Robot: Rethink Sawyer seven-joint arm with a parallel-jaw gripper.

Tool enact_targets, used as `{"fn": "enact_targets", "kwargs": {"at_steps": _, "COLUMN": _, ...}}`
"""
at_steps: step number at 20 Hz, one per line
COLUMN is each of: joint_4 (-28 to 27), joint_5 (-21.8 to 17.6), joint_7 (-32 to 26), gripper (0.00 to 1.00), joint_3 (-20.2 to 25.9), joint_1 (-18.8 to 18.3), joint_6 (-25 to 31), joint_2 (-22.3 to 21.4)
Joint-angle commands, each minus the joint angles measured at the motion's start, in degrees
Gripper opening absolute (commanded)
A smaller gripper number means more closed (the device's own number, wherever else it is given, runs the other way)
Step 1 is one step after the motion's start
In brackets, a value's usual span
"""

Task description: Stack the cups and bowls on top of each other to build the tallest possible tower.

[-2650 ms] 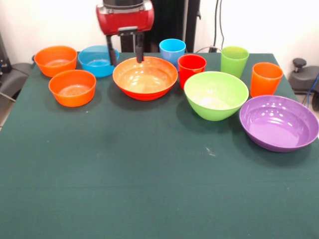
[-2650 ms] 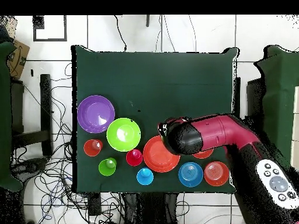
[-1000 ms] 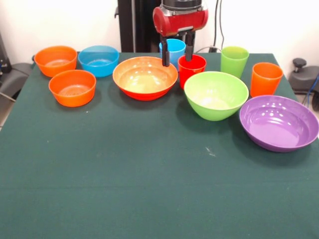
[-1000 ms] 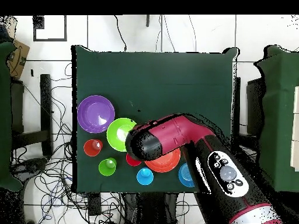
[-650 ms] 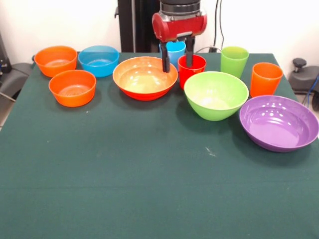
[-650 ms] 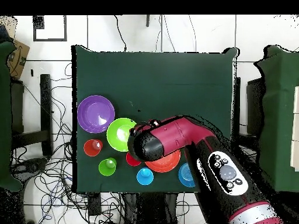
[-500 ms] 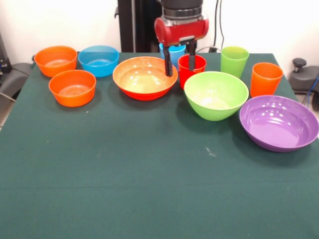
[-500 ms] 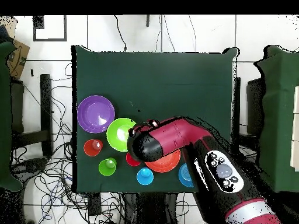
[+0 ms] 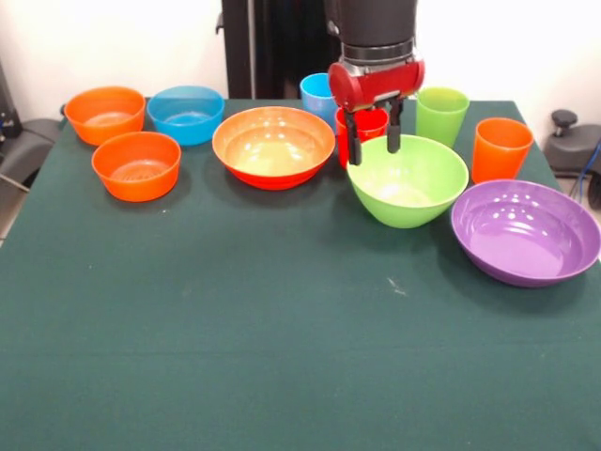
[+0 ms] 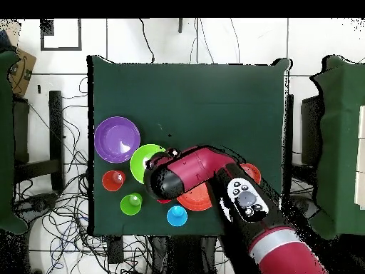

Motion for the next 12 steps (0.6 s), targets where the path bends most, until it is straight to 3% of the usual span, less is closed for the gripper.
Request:
{"fn": "enact_targets", "kwargs": {"at_steps": 1, "joint_4": -4.06, "joint_5": -2.74, "joint_7": 6.11, "gripper": 1.00, "joint_3": -5.46, "joint_1": 2.72, "joint_6": -2.71, "joint_2": 3.51}}
{"fn": "enact_targets", "kwargs": {"at_steps": 12, "joint_4": -4.78, "joint_5": -2.34, "joint_7": 3.82, "gripper": 1.00, "joint_3": -6.45, "joint_1": 2.93, "joint_6": -2.32, "joint_2": 3.25}}
